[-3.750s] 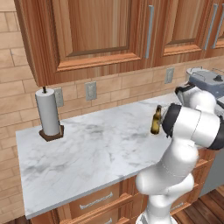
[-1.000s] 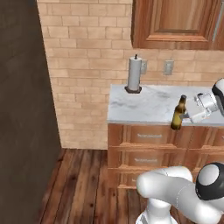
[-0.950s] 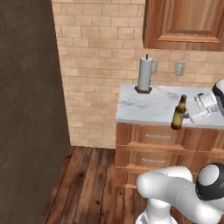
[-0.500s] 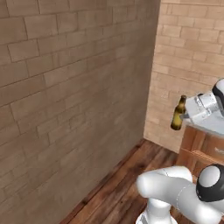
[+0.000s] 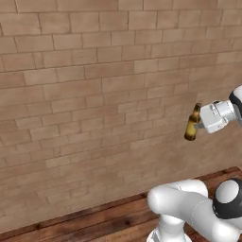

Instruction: Place the drinks on the dining counter in a tight cluster.

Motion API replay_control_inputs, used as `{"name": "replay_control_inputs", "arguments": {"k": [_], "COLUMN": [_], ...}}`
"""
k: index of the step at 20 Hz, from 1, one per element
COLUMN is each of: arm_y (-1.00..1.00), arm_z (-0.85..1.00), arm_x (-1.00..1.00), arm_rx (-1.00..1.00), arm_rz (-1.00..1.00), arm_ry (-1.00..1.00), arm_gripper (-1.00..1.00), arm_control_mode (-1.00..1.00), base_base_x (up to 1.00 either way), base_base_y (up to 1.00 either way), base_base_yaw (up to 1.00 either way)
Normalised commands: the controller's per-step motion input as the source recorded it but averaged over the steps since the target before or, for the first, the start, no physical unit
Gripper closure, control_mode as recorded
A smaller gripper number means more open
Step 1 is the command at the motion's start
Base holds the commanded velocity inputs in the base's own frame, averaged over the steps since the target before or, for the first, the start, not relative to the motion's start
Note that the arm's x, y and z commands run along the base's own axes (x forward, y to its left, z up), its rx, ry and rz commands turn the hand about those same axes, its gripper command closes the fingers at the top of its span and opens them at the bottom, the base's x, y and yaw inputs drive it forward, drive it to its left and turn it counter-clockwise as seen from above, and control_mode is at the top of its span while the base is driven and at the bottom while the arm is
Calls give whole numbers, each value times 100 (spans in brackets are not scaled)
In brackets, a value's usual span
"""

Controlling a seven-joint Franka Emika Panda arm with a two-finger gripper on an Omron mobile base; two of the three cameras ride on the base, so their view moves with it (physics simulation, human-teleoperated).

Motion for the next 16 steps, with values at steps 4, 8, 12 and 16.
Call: {"name": "replay_control_inputs", "arguments": {"k": [4,8,12,16], "arm_y": [0,0,0,0], "arm_z": [0,0,0,0], "arm_x": [0,0,0,0], "arm_rx": [0,0,0,0], "arm_rz": [0,0,0,0], "arm_ry": [0,0,0,0], "arm_gripper": [100,100,100,100], "arm_control_mode": [100,100,100,100], "base_base_x": [-44,-45,-38,-36], "base_base_y": [0,0,0,0], "base_base_yaw": [91,91,90,88]}}
